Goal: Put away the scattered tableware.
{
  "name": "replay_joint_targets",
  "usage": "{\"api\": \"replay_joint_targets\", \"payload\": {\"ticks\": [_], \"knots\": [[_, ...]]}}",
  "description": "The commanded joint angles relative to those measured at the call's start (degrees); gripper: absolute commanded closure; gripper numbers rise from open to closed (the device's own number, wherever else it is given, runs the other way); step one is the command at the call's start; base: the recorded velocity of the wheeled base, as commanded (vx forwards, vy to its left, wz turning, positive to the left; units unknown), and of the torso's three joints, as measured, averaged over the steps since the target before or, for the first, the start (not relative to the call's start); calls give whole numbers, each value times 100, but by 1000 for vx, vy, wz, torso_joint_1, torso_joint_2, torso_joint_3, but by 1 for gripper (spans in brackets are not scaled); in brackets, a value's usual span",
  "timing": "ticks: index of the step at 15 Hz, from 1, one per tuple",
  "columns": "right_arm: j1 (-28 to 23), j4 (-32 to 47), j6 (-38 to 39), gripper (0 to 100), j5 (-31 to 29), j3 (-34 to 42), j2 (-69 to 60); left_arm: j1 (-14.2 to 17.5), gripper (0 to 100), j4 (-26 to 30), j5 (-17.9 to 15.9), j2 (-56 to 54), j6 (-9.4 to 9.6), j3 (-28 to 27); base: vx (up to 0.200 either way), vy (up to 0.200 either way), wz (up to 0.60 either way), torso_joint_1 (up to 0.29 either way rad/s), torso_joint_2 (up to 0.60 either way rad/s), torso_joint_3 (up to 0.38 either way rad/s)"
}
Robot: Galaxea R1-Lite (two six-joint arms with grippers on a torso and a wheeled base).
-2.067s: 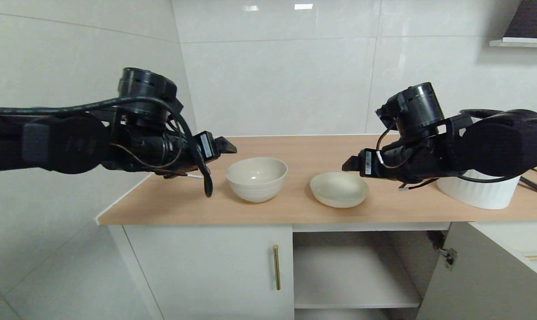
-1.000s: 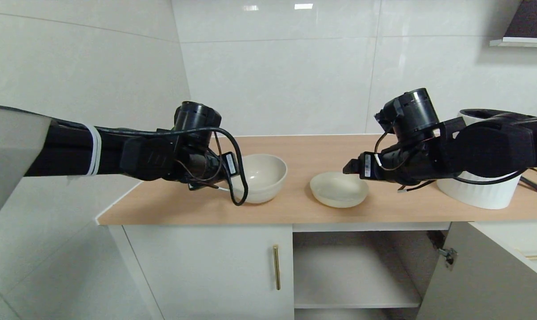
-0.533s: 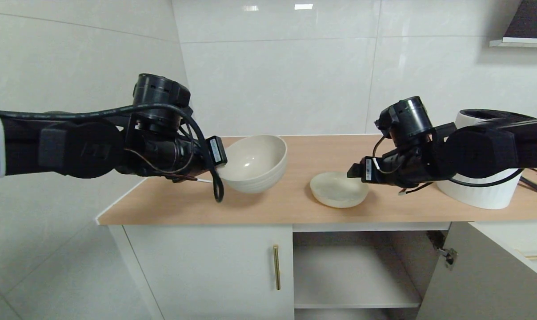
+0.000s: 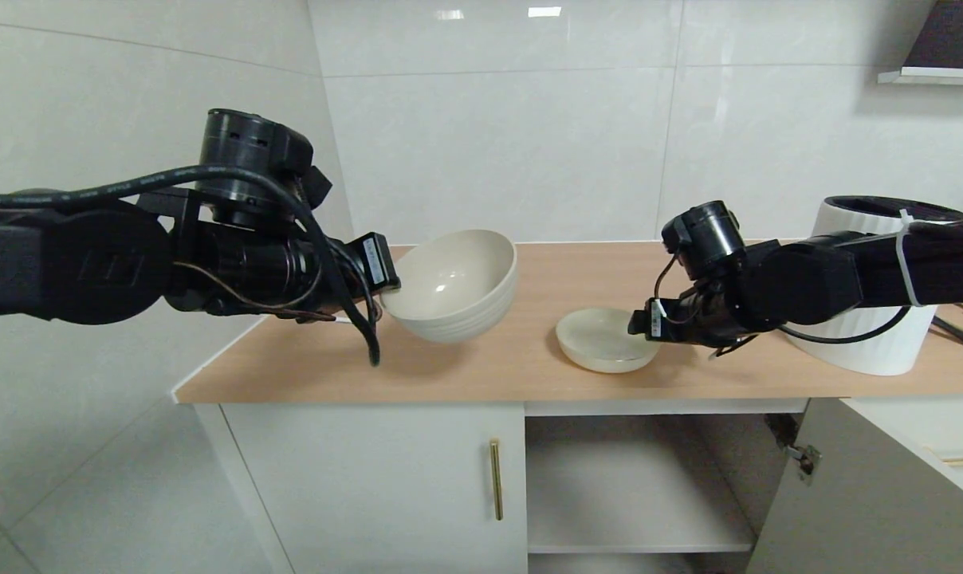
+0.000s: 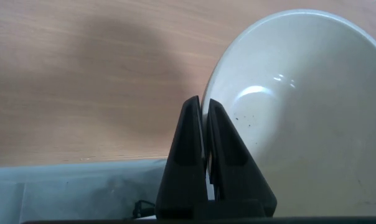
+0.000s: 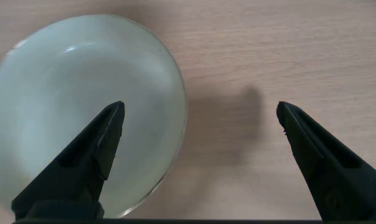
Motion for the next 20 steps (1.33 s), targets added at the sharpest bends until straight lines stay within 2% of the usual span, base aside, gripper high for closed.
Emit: {"api": "replay_joint_targets", "payload": {"ticks": [1,6,9,11,13,15,19,20], "knots": [[-7,-19,10,100,9,-26,105,-11,100,2,6,-53,-3,17,0,0,0,0,0,0],[-7,-28,45,100,62,-17,61,-37,100,2,-38,-237,-3,96,0,0,0,0,0,0],[10,8,116,100,185,123,-519,-37,100,2,-337,-598,-3,298,0,0,0,0,0,0],[28,8,248,100,713,607,-1424,-46,100,-69,-644,-1002,23,632,0,0,0,0,0,0],[28,96,239,100,1363,897,-2118,-46,100,-218,-776,-1371,32,975,0,0,0,0,0,0],[28,614,212,100,1504,1301,-2575,-46,100,-244,-794,-1705,50,1318,0,0,0,0,0,0],[28,614,133,100,1934,2206,-3129,-160,100,-236,-829,-1969,32,1863,0,0,0,0,0,0],[28,605,-16,100,2057,2373,-3252,-178,100,-236,-837,-1942,23,1898,-200,0,0,2,2,7]]}}
